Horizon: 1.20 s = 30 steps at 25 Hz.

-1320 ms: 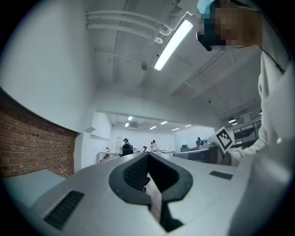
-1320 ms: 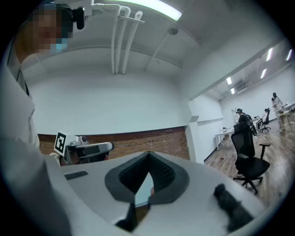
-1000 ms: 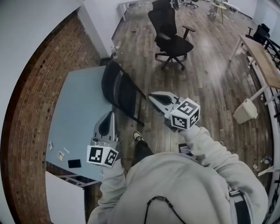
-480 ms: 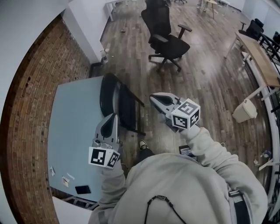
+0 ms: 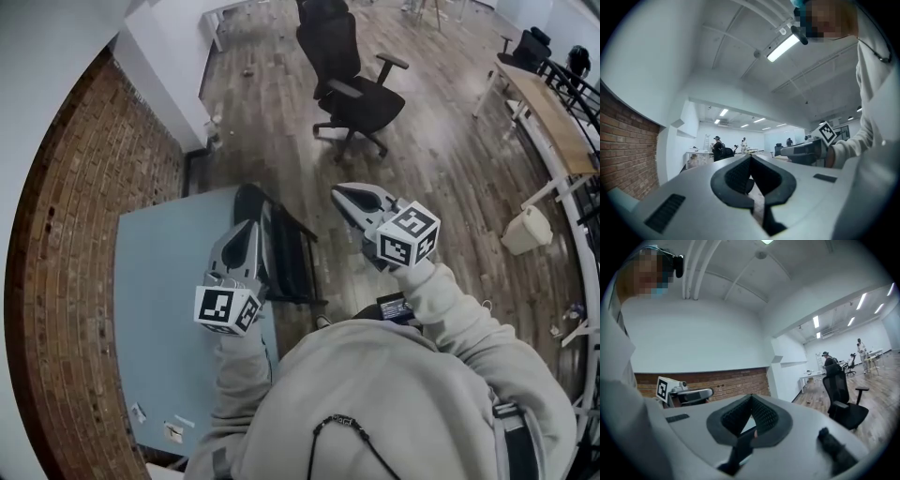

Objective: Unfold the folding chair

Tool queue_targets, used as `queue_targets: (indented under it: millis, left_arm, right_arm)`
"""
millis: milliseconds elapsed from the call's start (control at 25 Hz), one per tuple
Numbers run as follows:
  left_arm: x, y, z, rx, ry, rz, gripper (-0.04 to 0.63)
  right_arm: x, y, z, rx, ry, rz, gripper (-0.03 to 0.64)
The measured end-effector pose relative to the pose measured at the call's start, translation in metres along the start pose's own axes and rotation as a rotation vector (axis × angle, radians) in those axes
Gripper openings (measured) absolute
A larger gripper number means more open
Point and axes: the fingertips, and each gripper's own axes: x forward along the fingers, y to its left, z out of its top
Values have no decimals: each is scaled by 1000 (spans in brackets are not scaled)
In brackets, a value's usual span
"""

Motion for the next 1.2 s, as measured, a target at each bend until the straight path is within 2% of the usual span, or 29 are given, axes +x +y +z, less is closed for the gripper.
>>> queue_targets:
  millis: [80, 160, 280, 400, 560, 640, 840, 1000, 1160, 1200]
  left_arm:
    - [12, -7, -8, 14, 11, -97, 6]
    - [16, -3, -17, 34, 37, -113, 6]
    - [16, 28, -25, 7, 85, -19, 6]
    - [14, 59, -27, 10, 130, 51, 6]
    - [27, 92, -13, -25, 53, 119, 6]
    - [29, 93, -9, -34, 44, 134, 6]
    - [36, 98, -15, -37, 60, 148, 6]
    - [40, 114, -40, -34, 124, 182, 6]
    - [42, 149, -68, -72, 158, 277, 9]
    - [43, 157, -81, -82, 187, 288, 58]
  right_arm:
    - [14, 3, 0, -22, 10, 33, 6]
    - [30, 2, -1, -45, 24, 35, 6]
    - [48, -10, 7, -73, 31, 17, 6]
    - [56, -33, 20, -59, 1, -42, 6]
    - [58, -66, 32, 24, -41, -128, 6]
    - [57, -70, 26, 44, -23, -126, 6]
    - [74, -77, 24, 18, -3, -105, 6]
    - [102, -84, -1, 33, 49, -107, 6]
    - [141, -100, -50, 66, 145, -157, 21]
    - [151, -105, -68, 84, 180, -168, 40]
